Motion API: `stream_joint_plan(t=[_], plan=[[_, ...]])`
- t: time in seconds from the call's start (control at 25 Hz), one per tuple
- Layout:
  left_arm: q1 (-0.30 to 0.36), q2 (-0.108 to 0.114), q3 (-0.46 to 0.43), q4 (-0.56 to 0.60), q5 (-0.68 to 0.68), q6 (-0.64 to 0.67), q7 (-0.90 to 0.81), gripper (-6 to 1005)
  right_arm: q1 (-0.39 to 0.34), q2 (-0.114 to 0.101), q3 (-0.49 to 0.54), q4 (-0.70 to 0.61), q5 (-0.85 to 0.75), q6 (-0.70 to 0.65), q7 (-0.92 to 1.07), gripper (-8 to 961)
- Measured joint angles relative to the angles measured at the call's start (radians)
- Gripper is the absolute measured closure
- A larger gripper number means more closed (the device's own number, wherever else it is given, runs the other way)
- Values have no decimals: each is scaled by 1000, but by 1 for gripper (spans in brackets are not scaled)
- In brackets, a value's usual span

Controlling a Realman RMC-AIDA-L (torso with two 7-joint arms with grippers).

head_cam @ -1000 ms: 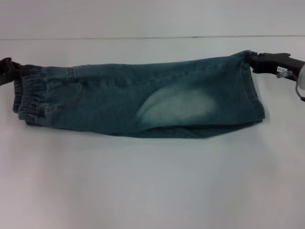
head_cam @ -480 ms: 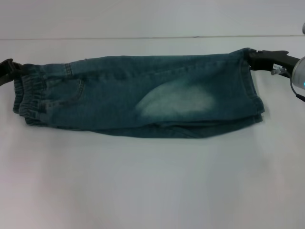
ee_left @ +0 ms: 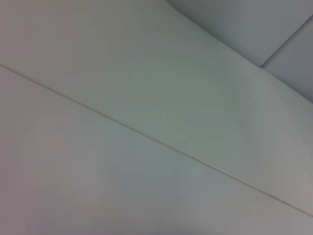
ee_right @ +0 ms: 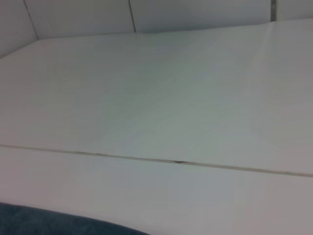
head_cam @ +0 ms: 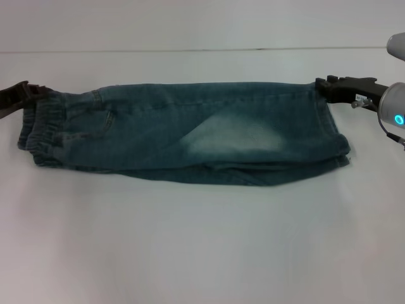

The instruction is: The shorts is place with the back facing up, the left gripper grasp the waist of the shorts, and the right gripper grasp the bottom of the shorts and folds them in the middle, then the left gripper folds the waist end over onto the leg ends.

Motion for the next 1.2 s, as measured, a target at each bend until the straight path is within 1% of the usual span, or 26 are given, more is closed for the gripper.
stream_joint_plan(t=[0.08,0.16,0.24,0.56,0.6,0.68,0.76,0.8,0.84,0.88,0.92,1.04,1.12,1.2], plan=[[0,-8,1,3,-3,-17,1,863,0,0,0,2,-1,-4,1,716],[1,-12,1,3,-7,-37,1,856,-3,0,0,2,-1,-6,3,645],[5,-13,1,3,-11,-49,1,815,-8,0,1,3,0,-13,7,602],[30,-5,-4,-2,-15,-67,2,649,-35,-2,11,-1,32,-69,5,429],[34,-5,-4,-2,-15,-62,2,576,-40,-2,11,-3,43,-83,3,407],[47,-5,-6,2,-28,-42,3,431,-59,-4,11,-9,72,-127,1,322],[55,-3,-8,4,-41,-28,6,354,-67,-5,12,-12,84,-148,1,237],[64,-1,-9,8,-61,-7,14,315,-79,-8,12,-20,97,-179,3,195],[74,2,-9,12,-81,13,25,276,-90,-9,12,-31,107,-215,6,100],[88,5,-10,20,-110,47,47,238,-116,-13,12,-59,123,-296,20,5],[103,7,-10,29,-143,86,71,199,-116,-13,12,-59,123,-296,20,5],[150,10,-12,60,-232,199,149,111,-154,-25,6,-124,127,-466,66,6],[172,10,-12,75,-269,265,196,53,-169,-41,1,-157,123,-582,96,6],[188,11,-14,92,-280,341,234,53,-183,-65,-9,-182,120,-725,130,6]])
